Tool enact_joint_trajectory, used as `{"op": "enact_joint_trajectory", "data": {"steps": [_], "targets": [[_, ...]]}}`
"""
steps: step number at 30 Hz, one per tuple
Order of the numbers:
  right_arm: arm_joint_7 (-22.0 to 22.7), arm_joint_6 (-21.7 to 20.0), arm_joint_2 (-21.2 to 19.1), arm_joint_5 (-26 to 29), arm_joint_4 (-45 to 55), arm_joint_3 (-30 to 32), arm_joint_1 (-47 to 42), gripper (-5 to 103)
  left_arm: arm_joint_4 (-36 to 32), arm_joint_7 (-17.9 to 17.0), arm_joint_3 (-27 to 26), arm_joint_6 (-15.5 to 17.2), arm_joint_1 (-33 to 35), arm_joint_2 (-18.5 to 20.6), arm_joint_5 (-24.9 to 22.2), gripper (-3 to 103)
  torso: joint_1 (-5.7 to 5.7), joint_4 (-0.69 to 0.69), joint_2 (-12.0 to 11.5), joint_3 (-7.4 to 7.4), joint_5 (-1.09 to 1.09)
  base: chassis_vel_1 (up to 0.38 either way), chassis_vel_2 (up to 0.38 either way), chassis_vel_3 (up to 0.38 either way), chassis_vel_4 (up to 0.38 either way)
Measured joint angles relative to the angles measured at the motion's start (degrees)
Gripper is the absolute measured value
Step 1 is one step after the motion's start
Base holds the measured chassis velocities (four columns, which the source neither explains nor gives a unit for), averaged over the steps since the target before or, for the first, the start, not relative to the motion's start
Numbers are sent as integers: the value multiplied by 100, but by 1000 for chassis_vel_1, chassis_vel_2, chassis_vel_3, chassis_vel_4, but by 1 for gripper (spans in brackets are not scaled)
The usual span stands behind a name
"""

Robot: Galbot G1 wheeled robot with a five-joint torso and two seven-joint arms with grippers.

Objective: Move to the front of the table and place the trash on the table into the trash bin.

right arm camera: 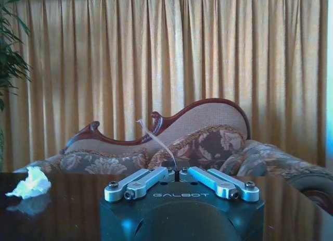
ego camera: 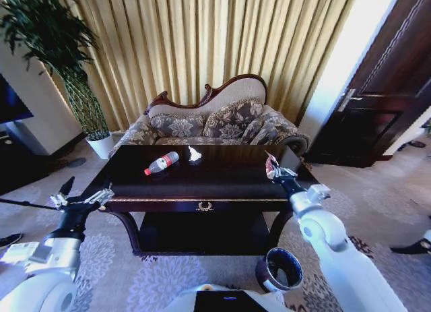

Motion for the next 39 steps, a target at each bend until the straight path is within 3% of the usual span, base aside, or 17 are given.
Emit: {"op": "enact_joint_trajectory", "data": {"steps": [13, 39], "targets": [[-104, 145, -100, 162, 253, 539, -653, 0, -2, 0, 5, 127, 60, 37, -103, 100, 0, 1, 0, 0, -1, 0, 0, 0, 0], [-107, 88, 58, 34, 259, 444, -759, 0, 221, 143, 7, -6, -56, 65, -104, 100, 0, 1, -1, 0, 1, 29, -28, -28, 30]]}}
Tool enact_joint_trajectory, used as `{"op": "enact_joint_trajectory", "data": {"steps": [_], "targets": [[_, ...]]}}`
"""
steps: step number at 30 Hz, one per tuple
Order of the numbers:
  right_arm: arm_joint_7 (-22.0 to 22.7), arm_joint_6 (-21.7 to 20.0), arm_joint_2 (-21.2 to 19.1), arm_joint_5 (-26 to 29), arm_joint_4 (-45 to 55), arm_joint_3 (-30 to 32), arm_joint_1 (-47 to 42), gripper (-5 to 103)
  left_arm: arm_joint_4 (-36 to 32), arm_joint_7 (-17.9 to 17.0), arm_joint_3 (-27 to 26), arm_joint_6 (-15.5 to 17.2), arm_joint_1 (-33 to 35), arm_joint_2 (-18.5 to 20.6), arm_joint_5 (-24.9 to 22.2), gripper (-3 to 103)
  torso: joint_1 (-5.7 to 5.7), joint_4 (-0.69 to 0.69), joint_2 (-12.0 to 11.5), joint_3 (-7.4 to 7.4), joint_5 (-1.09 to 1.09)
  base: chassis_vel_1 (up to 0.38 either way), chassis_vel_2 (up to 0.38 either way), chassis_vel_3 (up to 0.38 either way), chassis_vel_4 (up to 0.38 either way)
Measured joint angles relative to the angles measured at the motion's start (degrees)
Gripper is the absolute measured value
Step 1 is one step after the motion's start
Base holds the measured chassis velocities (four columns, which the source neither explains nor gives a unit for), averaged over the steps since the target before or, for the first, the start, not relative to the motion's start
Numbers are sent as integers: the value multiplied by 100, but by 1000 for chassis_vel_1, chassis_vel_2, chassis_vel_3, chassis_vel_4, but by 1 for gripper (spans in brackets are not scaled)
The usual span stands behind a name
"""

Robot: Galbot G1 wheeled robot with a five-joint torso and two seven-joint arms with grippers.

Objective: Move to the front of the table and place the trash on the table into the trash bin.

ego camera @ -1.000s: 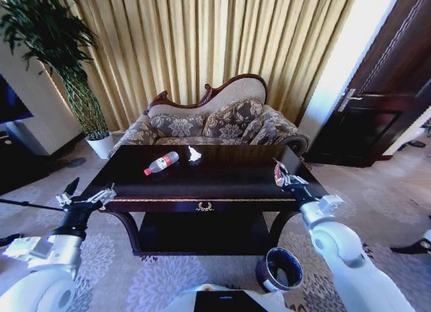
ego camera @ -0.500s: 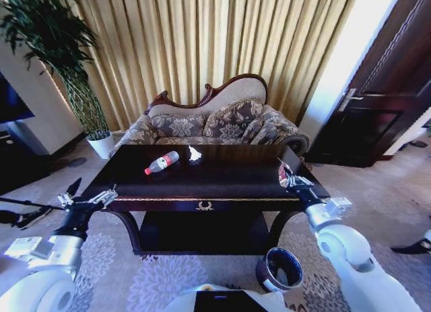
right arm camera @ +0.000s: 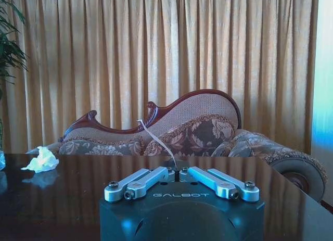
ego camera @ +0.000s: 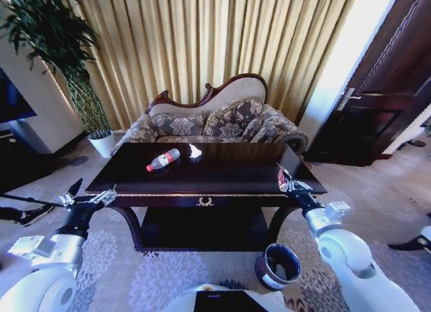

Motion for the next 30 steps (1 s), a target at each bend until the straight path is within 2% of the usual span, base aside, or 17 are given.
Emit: {"op": "enact_joint_trajectory", "data": {"steps": [12, 20, 25, 29, 30], "targets": [[0, 22, 129, -6, -74, -2, -63, 0, -100, 11, 11, -6, 37, -7, 12, 100, -1, 0, 1, 0, 0, 79, -78, -83, 78], [-150, -62, 181, -46, -282, 380, -528, 0, -102, 14, 9, -19, 5, -22, 2, 100, 0, -1, 0, 0, -2, 0, 0, 0, 0], [-245, 70, 213, -393, -814, 278, -629, 0, -102, 22, 34, -30, -37, -67, -2, 100, 0, -2, 0, 0, -1, 0, 0, 0, 0], [-238, 113, 378, -771, -2040, -173, -186, 0, -183, 37, 14, -56, -28, -83, -2, 100, 0, -1, 0, 0, 1, 0, 0, 0, 0], [-238, 113, 378, -771, -2040, -173, -186, 0, -183, 37, 14, -56, -28, -83, -2, 100, 0, -1, 0, 0, 1, 0, 0, 0, 0]]}}
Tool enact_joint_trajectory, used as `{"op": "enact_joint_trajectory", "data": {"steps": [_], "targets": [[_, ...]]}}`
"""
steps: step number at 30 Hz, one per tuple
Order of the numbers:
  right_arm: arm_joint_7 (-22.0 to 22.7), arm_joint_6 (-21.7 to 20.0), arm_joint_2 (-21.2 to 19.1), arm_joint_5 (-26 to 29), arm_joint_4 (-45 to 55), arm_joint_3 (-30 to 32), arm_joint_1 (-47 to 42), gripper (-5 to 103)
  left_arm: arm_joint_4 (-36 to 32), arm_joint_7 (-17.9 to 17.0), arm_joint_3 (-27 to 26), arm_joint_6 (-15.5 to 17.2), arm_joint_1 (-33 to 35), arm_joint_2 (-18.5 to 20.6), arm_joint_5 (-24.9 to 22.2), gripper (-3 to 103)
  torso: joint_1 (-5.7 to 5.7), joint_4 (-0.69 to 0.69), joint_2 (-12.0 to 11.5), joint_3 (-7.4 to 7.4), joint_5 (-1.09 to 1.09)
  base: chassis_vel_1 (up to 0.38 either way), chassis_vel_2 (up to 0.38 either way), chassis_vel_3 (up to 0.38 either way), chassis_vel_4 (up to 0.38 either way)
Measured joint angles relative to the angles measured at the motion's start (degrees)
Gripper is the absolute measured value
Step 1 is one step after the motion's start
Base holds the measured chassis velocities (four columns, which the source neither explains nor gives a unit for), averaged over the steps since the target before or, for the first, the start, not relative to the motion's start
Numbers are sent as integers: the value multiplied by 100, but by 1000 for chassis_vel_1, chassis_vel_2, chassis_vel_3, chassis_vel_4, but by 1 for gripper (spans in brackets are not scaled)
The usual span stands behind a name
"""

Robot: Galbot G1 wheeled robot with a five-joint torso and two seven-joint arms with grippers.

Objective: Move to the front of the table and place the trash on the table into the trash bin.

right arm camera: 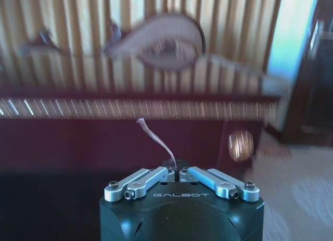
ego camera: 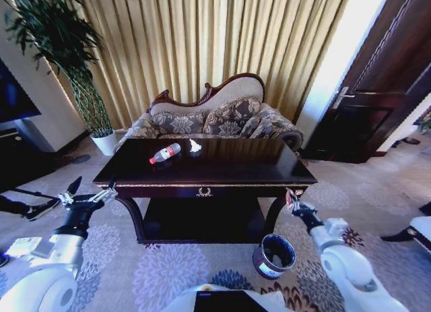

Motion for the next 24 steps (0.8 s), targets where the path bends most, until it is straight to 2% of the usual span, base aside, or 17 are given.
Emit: {"op": "enact_joint_trajectory", "data": {"steps": [4, 5, 12, 17, 18, 19, 21, 22, 24], "targets": [[0, 131, 153, -557, -1306, -357, 712, 0, -46, 7, -44, -49, -1, -18, 0, 100, 1, 2, -1, 1, 2, 0, 0, 0, 0], [0, 131, 153, -557, -1306, -357, 712, 0, -46, 7, -44, -49, -1, -18, 0, 100, 1, 2, -1, 1, 2, 0, 0, 0, 0], [-4, 446, 260, -1033, -3026, -489, 1404, 0, -47, 5, 4, -30, -12, -85, 17, 100, 0, -1, 0, 0, 0, 0, 0, 0, 0], [110, 511, 268, -1150, -3391, -486, 1469, -1, -48, 7, 27, -27, 23, -92, 42, 100, 0, 0, -1, 0, 0, 0, 0, 0, 0], [141, 514, 268, -1148, -3427, -480, 1469, 4, -48, 8, 51, -26, 26, -85, 73, 100, 0, 0, -1, 0, 0, 0, 0, 0, 0], [150, 515, 269, -1145, -3429, -472, 1461, 4, -49, 10, 75, -26, 24, -76, 108, 100, 0, 0, 0, 0, -1, 0, 0, 0, 0], [159, 516, 271, -1099, -3378, -463, 1417, 15, -49, 14, 108, -26, 4, -74, 145, 100, 0, 0, -1, 0, -1, 0, 0, 0, 0], [159, 516, 271, -1099, -3378, -463, 1417, 15, -49, 14, 108, -26, 4, -74, 145, 100, 0, 0, -1, 0, -1, 0, 0, 0, 0], [162, 516, 270, -1005, -3244, -460, 1357, 25, -49, 15, 119, -26, -12, -75, 150, 100, 0, 0, -1, 0, -2, 0, 0, 0, 0]]}}
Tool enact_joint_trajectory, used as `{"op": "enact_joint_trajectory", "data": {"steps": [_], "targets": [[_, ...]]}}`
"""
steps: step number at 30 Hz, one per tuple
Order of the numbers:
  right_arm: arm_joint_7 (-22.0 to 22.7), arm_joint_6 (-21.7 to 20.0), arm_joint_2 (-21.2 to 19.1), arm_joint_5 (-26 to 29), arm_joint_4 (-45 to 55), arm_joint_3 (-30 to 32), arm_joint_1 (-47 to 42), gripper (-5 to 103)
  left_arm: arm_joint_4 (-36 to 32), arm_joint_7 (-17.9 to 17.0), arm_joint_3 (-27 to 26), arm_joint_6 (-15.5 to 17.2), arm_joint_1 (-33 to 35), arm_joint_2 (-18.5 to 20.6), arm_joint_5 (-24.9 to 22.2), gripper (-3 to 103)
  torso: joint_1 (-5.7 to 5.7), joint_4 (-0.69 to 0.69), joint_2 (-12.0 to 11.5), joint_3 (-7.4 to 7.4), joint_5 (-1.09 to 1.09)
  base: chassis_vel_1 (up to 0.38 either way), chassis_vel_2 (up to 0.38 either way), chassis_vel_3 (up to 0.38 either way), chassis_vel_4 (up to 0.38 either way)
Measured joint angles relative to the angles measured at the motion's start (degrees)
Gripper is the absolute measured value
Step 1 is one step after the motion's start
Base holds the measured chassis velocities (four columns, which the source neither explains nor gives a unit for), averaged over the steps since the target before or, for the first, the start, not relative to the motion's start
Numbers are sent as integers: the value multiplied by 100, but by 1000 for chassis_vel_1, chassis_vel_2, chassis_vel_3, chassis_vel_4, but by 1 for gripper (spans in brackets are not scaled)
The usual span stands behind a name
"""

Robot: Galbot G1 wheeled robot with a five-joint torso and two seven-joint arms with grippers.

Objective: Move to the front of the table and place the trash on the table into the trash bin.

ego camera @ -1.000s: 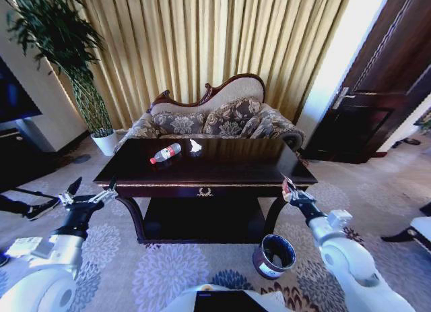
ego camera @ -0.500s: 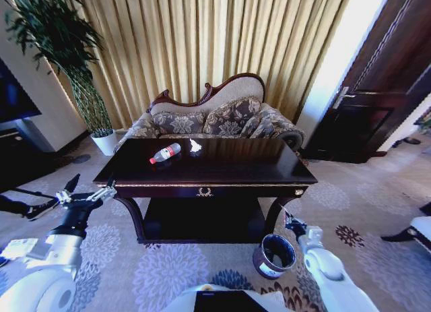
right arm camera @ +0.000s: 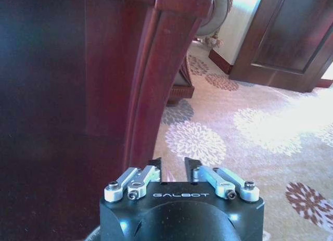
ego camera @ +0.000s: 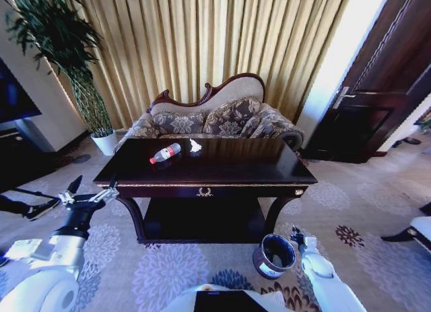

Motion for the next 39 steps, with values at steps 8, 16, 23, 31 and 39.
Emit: {"op": "enact_joint_trajectory", "data": {"steps": [8, 16, 23, 31, 39], "targets": [[-2, 35, -38, 32, -21, 8, -45, 52, 0, 5, -14, -8, 30, -2, -9, 100, 0, 0, 0, 0, 0, 0, 0, 0, 0], [-20, 52, -28, 186, 11, 24, -126, 86, 0, 8, -20, -12, 60, -12, -7, 100, -1, 0, 1, 0, 0, 0, 0, 0, 0], [-61, 51, -37, 287, 106, 67, -184, 99, -1, 17, -19, -16, 61, -15, -6, 100, 0, 0, 0, 0, 1, 0, 0, 0, 0], [-459, 605, -80, 1408, 1115, 441, -679, 100, 1, 30, -17, -20, 25, -37, 8, 100, 0, 1, 0, 0, 1, 0, 0, 0, 0], [-713, 987, -145, 1545, 2764, 979, -1570, 100, 1, 60, -24, -42, 28, -69, 75, 100, -1, 1, 1, 0, 0, 0, 0, 0, 0]]}}
